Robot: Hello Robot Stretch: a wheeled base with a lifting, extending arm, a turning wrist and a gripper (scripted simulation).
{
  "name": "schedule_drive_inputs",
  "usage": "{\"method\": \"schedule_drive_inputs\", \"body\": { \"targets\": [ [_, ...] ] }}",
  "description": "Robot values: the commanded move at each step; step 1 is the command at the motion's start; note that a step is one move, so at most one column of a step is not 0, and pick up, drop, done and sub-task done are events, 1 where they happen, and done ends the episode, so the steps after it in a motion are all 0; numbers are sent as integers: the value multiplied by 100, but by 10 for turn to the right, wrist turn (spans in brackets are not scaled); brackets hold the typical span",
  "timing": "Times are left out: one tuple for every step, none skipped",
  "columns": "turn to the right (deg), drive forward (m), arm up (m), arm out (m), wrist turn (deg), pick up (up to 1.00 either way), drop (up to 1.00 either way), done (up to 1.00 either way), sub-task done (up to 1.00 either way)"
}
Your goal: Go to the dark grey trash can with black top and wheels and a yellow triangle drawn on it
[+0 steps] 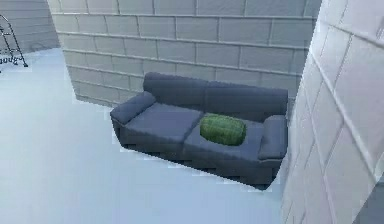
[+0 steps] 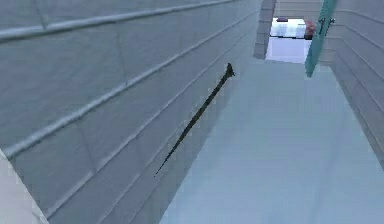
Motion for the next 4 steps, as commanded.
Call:
{"method": "schedule_drive_inputs", "body": {
  "targets": [
    [0,10,0,0,0,0,0,0,0],
    [-450,0,0,0,0,0,0,0,0],
    [-90,0,0,0,0,0,0,0,0],
    [0,100,0,0,0,0,0,0,0]
  ]
}}
